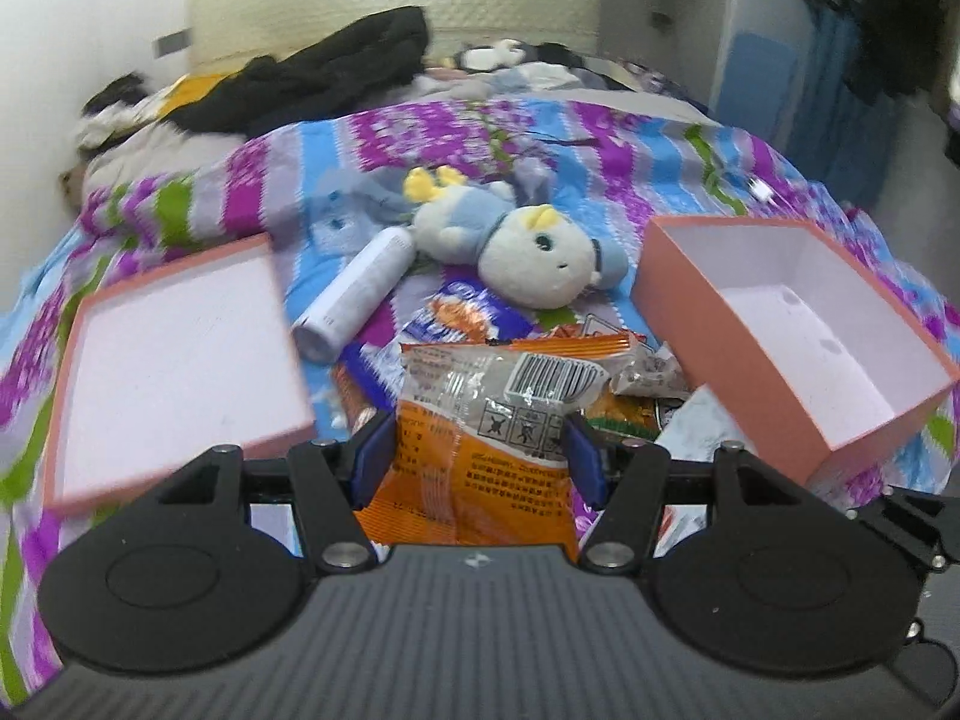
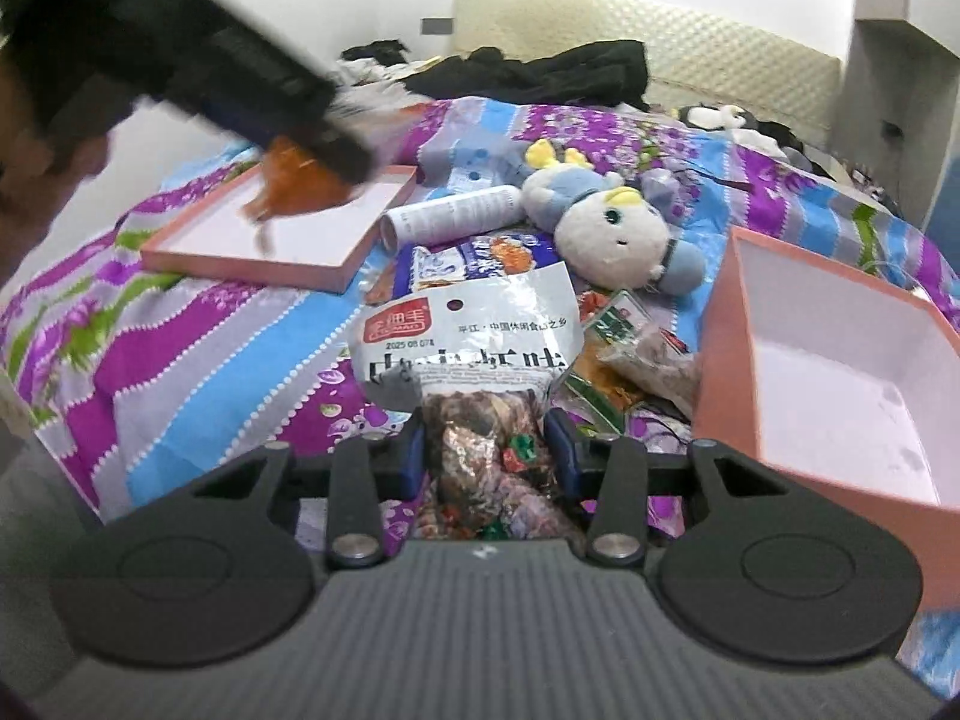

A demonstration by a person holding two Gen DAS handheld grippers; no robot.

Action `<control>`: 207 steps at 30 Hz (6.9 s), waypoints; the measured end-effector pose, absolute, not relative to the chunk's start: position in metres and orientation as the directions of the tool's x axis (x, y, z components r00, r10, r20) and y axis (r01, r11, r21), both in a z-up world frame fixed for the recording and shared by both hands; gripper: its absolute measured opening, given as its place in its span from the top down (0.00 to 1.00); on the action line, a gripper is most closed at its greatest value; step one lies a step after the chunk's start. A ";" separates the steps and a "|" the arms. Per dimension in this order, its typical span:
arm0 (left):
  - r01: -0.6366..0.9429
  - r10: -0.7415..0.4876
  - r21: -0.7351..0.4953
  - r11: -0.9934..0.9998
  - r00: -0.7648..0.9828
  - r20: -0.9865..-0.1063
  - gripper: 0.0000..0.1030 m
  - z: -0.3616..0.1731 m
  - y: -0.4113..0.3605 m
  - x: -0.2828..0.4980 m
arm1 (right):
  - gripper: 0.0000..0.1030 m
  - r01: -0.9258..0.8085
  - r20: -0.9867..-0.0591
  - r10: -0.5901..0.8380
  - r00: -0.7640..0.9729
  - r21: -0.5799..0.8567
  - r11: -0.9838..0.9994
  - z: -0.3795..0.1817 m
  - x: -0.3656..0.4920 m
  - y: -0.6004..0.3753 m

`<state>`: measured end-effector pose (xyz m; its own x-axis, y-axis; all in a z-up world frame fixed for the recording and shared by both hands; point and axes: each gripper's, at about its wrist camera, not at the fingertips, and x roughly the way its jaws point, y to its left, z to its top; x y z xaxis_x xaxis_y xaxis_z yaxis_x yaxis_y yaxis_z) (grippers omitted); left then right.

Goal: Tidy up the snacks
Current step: 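Carry both held snack bags over the open pink box, then open both tools to drop the bags into the pink box, then lift both tools away from the pink box toward the remaining snacks, then grasp the blue-white spicy cabbage bag with the left tool while the right tool approaches the green-labelled bag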

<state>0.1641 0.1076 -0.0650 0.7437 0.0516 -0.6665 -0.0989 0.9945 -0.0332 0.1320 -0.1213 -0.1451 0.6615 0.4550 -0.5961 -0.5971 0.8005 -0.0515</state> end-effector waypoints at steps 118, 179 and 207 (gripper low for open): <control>0.113 -0.181 -0.155 0.981 0.815 -0.550 0.19 0.001 -0.018 0.065 | 0.36 -0.211 -0.482 0.257 0.838 0.148 0.966 -0.061 0.070 -0.235; 0.183 0.009 0.211 0.960 0.733 -0.680 0.19 -0.217 0.155 0.309 | 0.37 -0.436 -0.469 0.249 0.847 -0.345 0.831 -0.265 0.198 -0.045; 0.219 -0.049 0.124 0.968 0.648 -0.760 0.39 -0.251 0.171 0.421 | 0.60 -0.505 -0.541 0.239 0.806 -0.421 0.753 -0.280 0.257 -0.027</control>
